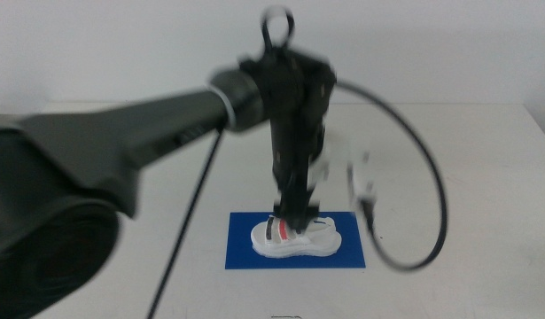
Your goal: Use one arm to grab the shoe from the table and place it on the mat.
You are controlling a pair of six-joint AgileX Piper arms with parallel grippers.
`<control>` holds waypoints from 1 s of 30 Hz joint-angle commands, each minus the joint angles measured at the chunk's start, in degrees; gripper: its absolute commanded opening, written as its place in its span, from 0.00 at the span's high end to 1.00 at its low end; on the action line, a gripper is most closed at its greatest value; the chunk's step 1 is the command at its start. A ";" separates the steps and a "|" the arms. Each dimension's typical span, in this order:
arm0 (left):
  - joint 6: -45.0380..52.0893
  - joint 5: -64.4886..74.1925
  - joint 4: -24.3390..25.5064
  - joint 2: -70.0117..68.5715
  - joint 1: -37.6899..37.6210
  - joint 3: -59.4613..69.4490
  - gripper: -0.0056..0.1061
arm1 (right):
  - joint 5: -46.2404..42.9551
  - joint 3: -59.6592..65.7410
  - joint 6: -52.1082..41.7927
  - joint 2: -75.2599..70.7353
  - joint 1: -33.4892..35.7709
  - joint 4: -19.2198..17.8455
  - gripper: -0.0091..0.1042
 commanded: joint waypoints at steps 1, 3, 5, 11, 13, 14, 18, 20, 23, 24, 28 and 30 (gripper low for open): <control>-1.73 5.82 -0.21 -8.09 -0.14 -4.79 0.11 | -4.32 -1.06 -0.25 -1.11 0.14 -0.51 0.09; -1.68 5.63 -0.48 -11.15 -0.14 -7.24 0.11 | -4.32 -1.06 -0.25 -1.11 0.14 -0.51 0.09; -2.24 5.44 -1.28 -13.74 -0.14 -9.85 0.11 | -4.32 -1.06 -0.25 -1.11 0.14 -0.51 0.09; -2.54 5.16 0.22 -18.47 -0.14 -15.04 0.11 | -4.32 -1.06 -0.25 -1.11 0.14 -0.51 0.09; -2.54 5.16 1.43 -20.28 -0.14 -15.85 0.11 | -4.32 -1.06 -0.25 -1.11 0.14 -0.51 0.09; -2.54 5.60 1.76 -21.29 -0.14 -16.04 0.11 | -4.32 -1.06 -0.25 -1.11 0.14 -0.51 0.09; -5.39 5.61 1.90 -24.40 -0.08 -16.04 0.11 | -4.32 -1.06 -0.25 -1.11 0.14 -0.51 0.09; -11.23 5.02 4.91 -26.69 -0.08 -15.06 0.11 | -4.32 -1.06 -0.25 -1.11 0.14 -0.51 0.09; -23.32 2.61 10.02 -31.58 -0.08 -11.25 0.11 | -4.32 -1.06 -0.25 -1.11 0.14 -0.51 0.09; -27.87 1.45 12.64 -33.19 -0.08 -9.54 0.11 | -4.32 -1.06 -0.25 -1.11 0.14 -0.51 0.09; -42.52 -6.40 22.26 -41.59 -0.08 1.43 0.11 | -4.32 -1.06 -0.25 -1.11 0.14 -0.51 0.09; -48.01 -11.18 25.41 -46.03 -0.01 8.31 0.11 | -4.32 -1.06 -0.25 -1.11 0.14 -0.51 0.09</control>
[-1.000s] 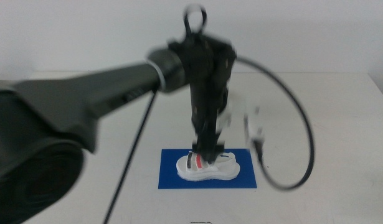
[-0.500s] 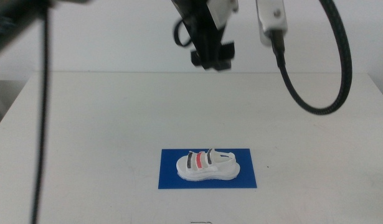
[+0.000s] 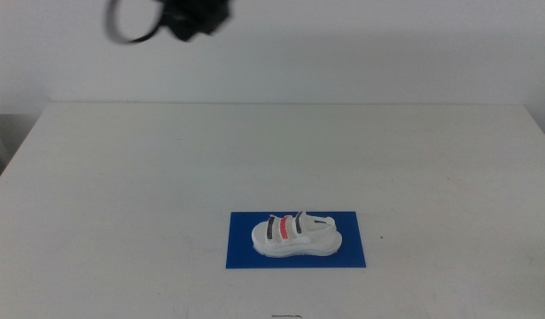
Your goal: Use one arm to grab the shoe from the table and place it on the mat.
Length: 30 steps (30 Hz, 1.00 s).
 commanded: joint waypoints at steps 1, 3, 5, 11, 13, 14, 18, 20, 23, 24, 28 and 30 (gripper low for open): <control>-8.89 -9.55 5.01 -7.20 0.65 6.41 0.11 | -4.32 -1.06 -0.25 -1.11 0.14 -0.51 0.09; -12.86 -13.74 4.00 -12.16 3.08 12.56 0.11 | -4.32 -1.06 -0.25 -1.11 0.14 -0.51 0.09; -14.18 -18.65 1.00 -16.88 7.47 19.39 0.11 | -4.32 -1.06 -0.25 -1.11 0.14 -0.51 0.09; -10.29 -32.02 -10.31 -31.36 23.16 41.05 0.11 | -4.32 -1.06 -0.25 -1.11 0.14 -0.51 0.09; -8.92 -36.54 -13.25 -36.96 27.43 47.80 0.11 | -4.32 -1.06 -0.25 -1.11 0.14 -0.51 0.09; -8.59 -38.38 -14.25 -39.92 29.51 51.33 0.11 | -4.32 -1.06 -0.25 -1.11 0.14 -0.51 0.09; -8.86 -42.71 -15.13 -50.27 34.30 62.37 0.11 | -4.32 -1.06 -0.25 -1.11 0.14 -0.51 0.09; -9.68 -43.99 -15.13 -55.12 35.21 66.68 0.11 | -4.32 -1.06 -0.25 -1.11 0.14 -0.51 0.09; -11.64 -44.15 -15.05 -60.97 35.27 71.45 0.11 | -4.32 -1.06 -0.25 -1.11 0.14 -0.51 0.09; -11.95 -44.24 -15.12 -62.22 35.27 72.66 0.11 | -4.32 -1.06 -0.25 -1.11 0.14 -0.51 0.09; -11.91 -49.19 -17.72 -65.91 35.27 80.07 0.11 | -4.32 -1.06 -0.25 -1.11 0.14 -0.51 0.09; -11.52 -51.88 -18.35 -68.39 35.27 84.44 0.11 | -4.32 -1.06 -0.25 -1.11 0.14 -0.51 0.09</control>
